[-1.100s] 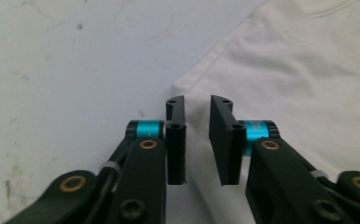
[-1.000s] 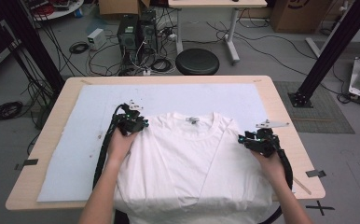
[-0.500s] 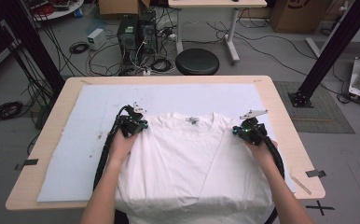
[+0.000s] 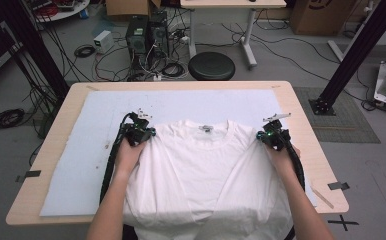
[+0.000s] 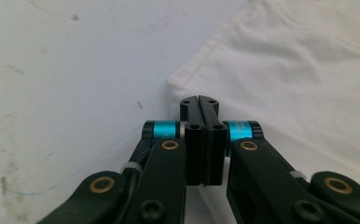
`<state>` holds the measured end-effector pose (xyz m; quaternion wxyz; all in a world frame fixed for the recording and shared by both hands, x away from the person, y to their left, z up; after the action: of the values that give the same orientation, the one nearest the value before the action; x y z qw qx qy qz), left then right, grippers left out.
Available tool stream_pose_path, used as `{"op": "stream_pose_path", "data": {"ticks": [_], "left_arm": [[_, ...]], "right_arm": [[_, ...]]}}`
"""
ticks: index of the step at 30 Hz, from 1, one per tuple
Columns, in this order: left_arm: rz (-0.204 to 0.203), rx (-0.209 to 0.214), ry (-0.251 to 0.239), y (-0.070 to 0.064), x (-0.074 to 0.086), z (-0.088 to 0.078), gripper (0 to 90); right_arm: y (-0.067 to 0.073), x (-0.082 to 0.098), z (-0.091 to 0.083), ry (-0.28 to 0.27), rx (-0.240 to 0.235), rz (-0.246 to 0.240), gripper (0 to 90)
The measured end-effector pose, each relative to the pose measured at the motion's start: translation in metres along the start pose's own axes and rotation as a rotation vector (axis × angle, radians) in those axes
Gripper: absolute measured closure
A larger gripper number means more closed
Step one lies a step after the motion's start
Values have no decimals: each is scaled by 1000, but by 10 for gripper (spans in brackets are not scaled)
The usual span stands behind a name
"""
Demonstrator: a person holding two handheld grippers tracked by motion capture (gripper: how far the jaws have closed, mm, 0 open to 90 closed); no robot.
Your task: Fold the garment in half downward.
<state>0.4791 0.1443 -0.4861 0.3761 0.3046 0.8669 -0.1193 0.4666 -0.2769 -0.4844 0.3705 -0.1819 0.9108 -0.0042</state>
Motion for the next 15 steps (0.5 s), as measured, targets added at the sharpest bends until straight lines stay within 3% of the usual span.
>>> {"op": "stream_pose_path", "data": {"ticks": [1,2,3,4,6,7,8,9,11,13,15], "left_arm": [[-9,-20,-31,1,1,-1,821],[-42,11,-56,1,2,-2,732],[-66,41,-65,0,3,-2,732],[-66,30,-57,0,6,-1,672],[-55,31,-51,0,6,-1,636],[-73,47,-54,-2,6,1,600],[-73,47,-54,-2,6,1,595],[-73,62,-50,-4,6,2,614],[-61,67,-43,-5,6,1,764],[-51,66,-40,-5,7,1,831],[-53,70,-33,-5,7,-1,848]], "right_arm": [[0,0,0,0,0,0,876],[-2,-6,-8,-69,7,35,729],[-2,-6,-8,-69,7,35,729],[1,-10,-13,-120,-73,77,665],[5,-9,-11,-118,-86,76,598],[7,-8,-8,-102,-80,66,561],[7,-8,-8,-102,-80,66,561],[12,-2,1,-50,-81,60,560],[14,3,8,-17,-81,57,590],[14,3,6,-25,-107,57,772],[14,3,5,-19,-102,33,844]]}}
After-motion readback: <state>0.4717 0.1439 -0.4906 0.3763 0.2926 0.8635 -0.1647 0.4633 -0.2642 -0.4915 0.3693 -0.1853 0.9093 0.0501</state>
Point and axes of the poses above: each handheld gripper's, and its own axes: z roughly forward along the jaws, x roughly out of its underside, y roughly to its left, the point moved 7 cm from there along z, roughly forward along the jaws, and after that the axes turned 6 degrees about x, right-handed, at the moved point
